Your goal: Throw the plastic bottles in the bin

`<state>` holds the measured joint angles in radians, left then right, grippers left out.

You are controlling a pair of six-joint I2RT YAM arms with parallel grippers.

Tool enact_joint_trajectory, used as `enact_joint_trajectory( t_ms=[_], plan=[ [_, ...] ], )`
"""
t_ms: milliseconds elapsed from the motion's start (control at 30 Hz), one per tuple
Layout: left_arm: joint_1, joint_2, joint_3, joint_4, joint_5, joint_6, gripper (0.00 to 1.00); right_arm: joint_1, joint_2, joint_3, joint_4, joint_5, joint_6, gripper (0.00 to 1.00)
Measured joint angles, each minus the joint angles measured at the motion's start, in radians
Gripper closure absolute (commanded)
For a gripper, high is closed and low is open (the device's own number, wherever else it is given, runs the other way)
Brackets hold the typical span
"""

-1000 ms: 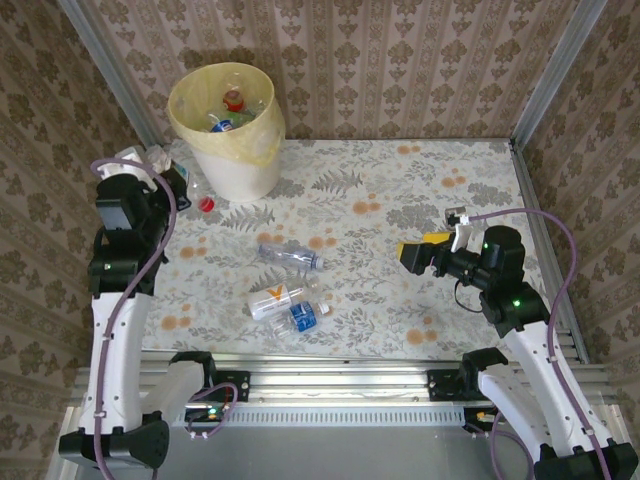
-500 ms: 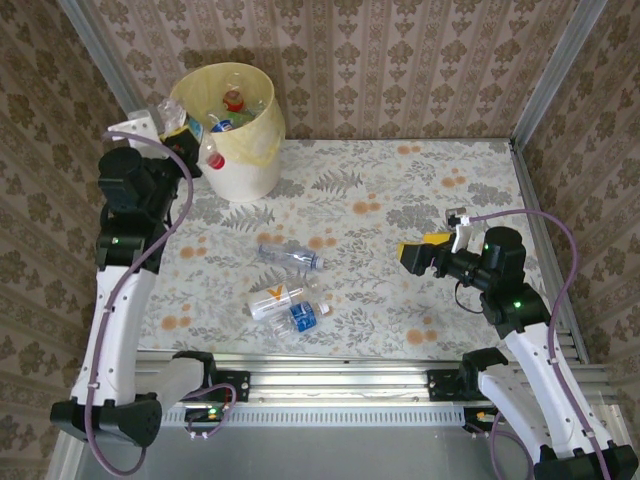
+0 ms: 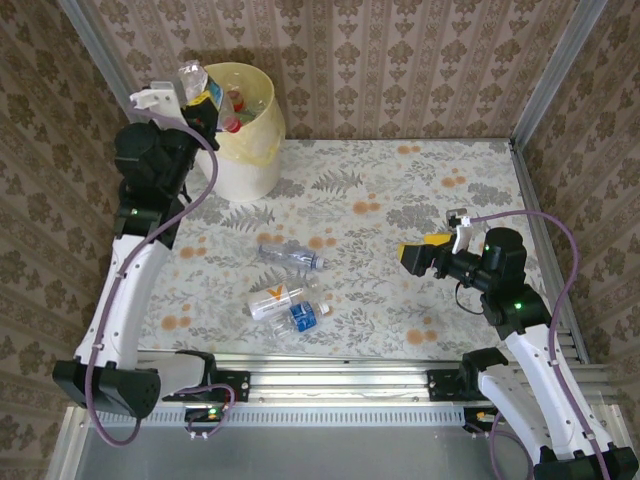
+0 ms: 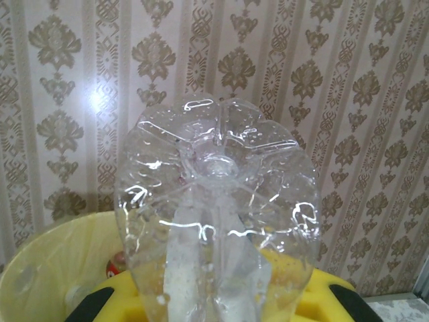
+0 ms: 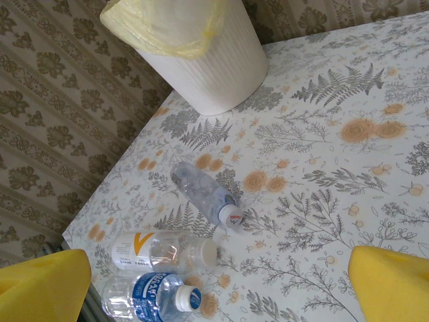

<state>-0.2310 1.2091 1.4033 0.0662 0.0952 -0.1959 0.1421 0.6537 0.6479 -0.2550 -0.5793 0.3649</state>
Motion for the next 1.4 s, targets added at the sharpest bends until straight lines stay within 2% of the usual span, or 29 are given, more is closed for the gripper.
enact_joint_trajectory(
  t_ms=[500, 933, 1400],
  plan=[
    [-0.013, 0.074, 0.011, 0.230, 0.005, 0.117, 0.85, 0.000, 0.000, 0.000, -0.007, 0.000, 0.000, 0.00],
    [-0.016, 0.067, 0.010, 0.265, -0.079, 0.310, 0.83, 0.000, 0.000, 0.000, -0.007, 0.003, 0.000, 0.00],
    [0.005, 0.058, -0.029, 0.348, -0.084, 0.332, 0.82, 0.000, 0.000, 0.000, -0.008, 0.004, 0.000, 0.00]
  ],
)
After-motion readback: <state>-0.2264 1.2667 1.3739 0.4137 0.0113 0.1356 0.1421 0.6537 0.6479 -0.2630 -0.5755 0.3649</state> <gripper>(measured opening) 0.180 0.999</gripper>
